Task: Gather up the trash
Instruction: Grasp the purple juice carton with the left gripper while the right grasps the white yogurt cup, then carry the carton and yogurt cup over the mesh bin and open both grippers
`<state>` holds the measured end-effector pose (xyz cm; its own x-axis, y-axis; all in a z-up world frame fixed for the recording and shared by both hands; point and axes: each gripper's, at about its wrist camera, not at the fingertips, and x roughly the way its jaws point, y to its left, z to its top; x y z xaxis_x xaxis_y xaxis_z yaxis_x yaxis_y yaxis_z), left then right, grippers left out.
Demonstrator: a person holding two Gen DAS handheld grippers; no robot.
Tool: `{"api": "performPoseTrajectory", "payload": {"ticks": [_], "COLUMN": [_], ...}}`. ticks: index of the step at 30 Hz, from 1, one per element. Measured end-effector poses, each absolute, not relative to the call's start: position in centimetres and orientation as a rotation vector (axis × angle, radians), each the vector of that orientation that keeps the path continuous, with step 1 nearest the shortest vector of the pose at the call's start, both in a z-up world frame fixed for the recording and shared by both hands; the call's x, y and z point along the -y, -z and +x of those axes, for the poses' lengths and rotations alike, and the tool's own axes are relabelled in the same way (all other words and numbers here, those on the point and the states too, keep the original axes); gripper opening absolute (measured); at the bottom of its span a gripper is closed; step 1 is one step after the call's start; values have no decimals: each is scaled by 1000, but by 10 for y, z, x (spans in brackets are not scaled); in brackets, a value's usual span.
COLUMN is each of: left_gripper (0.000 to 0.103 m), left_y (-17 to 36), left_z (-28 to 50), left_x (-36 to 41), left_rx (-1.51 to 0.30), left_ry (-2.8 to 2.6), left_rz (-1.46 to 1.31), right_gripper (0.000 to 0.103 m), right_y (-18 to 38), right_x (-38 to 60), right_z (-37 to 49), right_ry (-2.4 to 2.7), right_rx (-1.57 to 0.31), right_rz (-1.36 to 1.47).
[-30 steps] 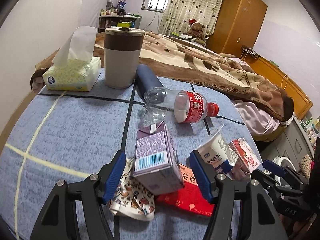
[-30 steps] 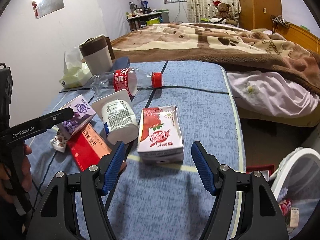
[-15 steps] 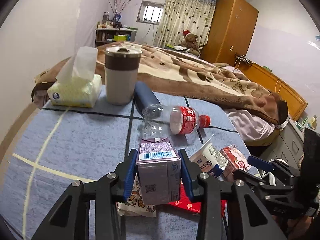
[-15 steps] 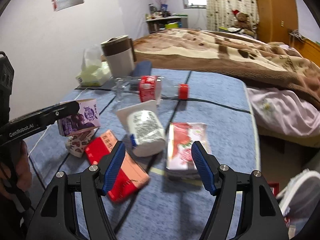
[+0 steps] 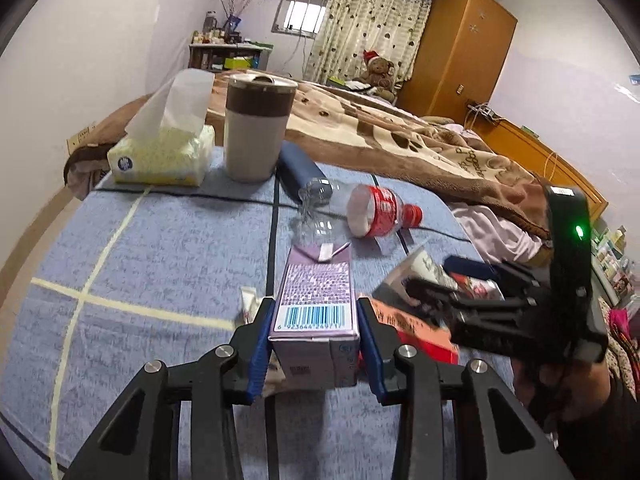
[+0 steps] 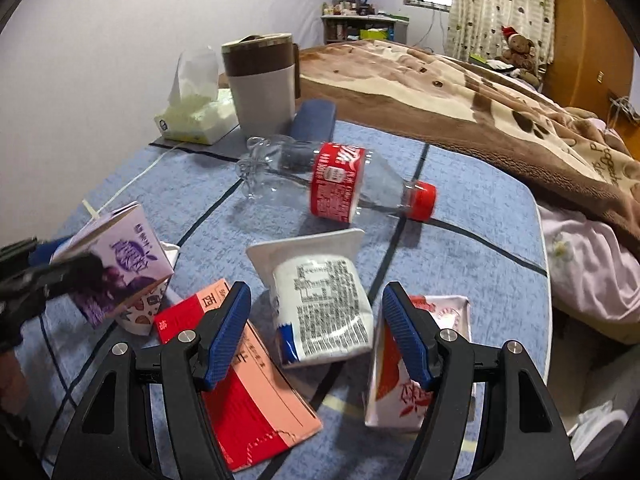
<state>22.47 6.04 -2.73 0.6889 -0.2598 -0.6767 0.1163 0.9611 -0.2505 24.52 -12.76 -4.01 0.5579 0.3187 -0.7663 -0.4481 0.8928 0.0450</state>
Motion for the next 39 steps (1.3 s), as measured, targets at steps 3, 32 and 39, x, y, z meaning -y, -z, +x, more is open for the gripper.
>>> {"api": "performPoseTrajectory", "payload": {"ticks": [3,32,39], "left_gripper": [39,38,38], "left_y": [30,9,6], "left_z": [220,175,150], "left_x": [-61,-42,-8], "left_rx": [-800,-761,-771], "left_ry": [226,250,328], "left_rz": [-201,-176,-154], "right_gripper": [70,54,54], "right_y": [42,-14,-11], "right_x": [122,168,213], "right_z": [244,147,111], "right_ry": [-454,-413,-331], "right_rx": [-866,-708,-703], "right_rz": [-207,-64,41]}}
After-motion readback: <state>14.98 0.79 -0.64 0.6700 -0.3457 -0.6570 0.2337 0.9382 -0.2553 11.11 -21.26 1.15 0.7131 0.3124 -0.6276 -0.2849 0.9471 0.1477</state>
